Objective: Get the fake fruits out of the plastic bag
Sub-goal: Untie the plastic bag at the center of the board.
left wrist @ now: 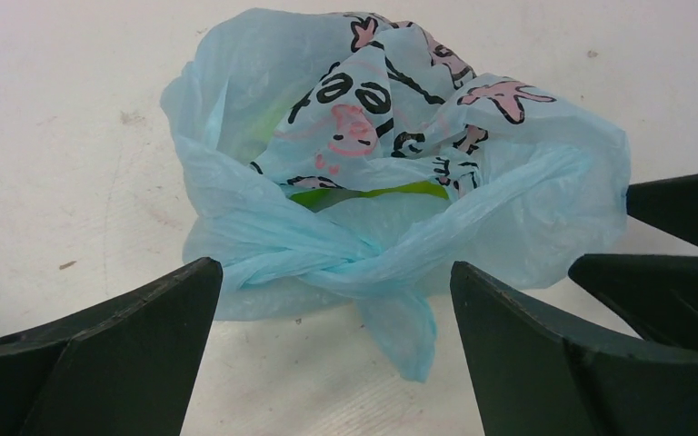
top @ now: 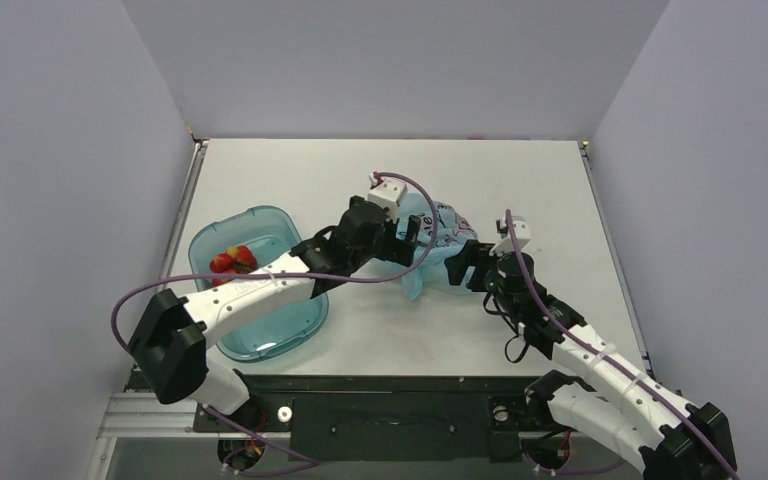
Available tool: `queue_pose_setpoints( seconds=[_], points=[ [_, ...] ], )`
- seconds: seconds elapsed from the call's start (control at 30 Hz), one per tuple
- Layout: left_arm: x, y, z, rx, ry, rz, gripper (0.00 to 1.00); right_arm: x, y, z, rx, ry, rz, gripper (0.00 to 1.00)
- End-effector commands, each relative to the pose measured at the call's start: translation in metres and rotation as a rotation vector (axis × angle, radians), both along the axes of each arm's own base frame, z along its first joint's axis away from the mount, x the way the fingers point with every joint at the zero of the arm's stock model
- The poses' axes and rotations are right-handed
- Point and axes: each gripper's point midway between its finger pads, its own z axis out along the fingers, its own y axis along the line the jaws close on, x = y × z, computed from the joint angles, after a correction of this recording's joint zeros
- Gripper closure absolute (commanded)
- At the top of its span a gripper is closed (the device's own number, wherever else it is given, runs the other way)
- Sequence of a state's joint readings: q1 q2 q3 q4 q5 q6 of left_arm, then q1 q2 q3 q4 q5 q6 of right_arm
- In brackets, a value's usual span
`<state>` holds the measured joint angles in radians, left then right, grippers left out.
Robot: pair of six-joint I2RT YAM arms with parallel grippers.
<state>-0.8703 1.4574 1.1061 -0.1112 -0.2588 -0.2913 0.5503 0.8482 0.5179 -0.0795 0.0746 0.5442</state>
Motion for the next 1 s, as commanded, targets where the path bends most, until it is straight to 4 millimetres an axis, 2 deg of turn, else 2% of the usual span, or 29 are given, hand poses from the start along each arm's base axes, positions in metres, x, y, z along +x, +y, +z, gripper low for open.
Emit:
queue_pose_setpoints(
  seconds=[0.0, 0.03, 0.07, 0.1, 0.17, 0.4, 0.47, 0.57, 0.67, 0.8, 0.87, 0.93, 0.97],
  points=[
    [0.023, -0.019, 0.019, -0.068, 0.009, 0.071, 0.03, 0.014, 0.003, 0.025, 0.100, -0.079, -0.083, 0.29],
    [0.027, -0.016, 0.024, -0.033, -0.005, 0.082, 0.03, 0.014, 0.005, 0.024, 0.110, -0.074, -0.075, 0.28],
    [0.029, -0.016, 0.020, 0.001, -0.005, 0.080, 0.03, 0.015, 0.006, 0.023, 0.119, -0.066, -0.071, 0.28],
    [0.028, -0.016, 0.024, 0.057, -0.028, 0.054, 0.03, 0.016, 0.008, 0.022, 0.132, -0.052, -0.048, 0.28],
    [0.027, -0.014, 0.020, 0.172, -0.064, -0.010, 0.03, 0.019, 0.011, 0.020, 0.159, -0.029, -0.009, 0.28],
    [0.023, 0.014, -0.007, 0.622, -0.216, -0.318, 0.03, 0.032, -0.012, 0.002, 0.241, 0.034, -0.037, 0.32],
    [0.022, 0.023, -0.016, 0.688, -0.211, -0.341, 0.03, 0.031, -0.012, 0.003, 0.226, 0.029, -0.024, 0.35],
    [0.025, 0.025, -0.029, 0.723, -0.238, -0.346, 0.04, 0.030, -0.015, 0.011, 0.207, 0.001, -0.024, 0.38],
    [0.036, 0.028, -0.043, 0.751, -0.235, -0.311, 0.28, 0.028, -0.021, 0.022, 0.180, -0.014, -0.043, 0.39],
    [0.035, 0.021, -0.068, 0.684, -0.162, -0.356, 0.29, 0.022, -0.033, 0.031, 0.125, 0.019, -0.085, 0.39],
    [0.038, 0.020, -0.077, 0.662, -0.165, -0.350, 0.30, 0.017, -0.031, 0.038, 0.137, 0.005, -0.089, 0.40],
    [0.040, 0.018, -0.083, 0.641, -0.181, -0.346, 0.36, 0.011, -0.024, 0.043, 0.169, -0.007, -0.099, 0.40],
    [0.042, 0.019, -0.084, 0.638, -0.189, -0.339, 0.38, 0.004, -0.012, 0.045, 0.175, -0.007, -0.064, 0.40]
  ],
)
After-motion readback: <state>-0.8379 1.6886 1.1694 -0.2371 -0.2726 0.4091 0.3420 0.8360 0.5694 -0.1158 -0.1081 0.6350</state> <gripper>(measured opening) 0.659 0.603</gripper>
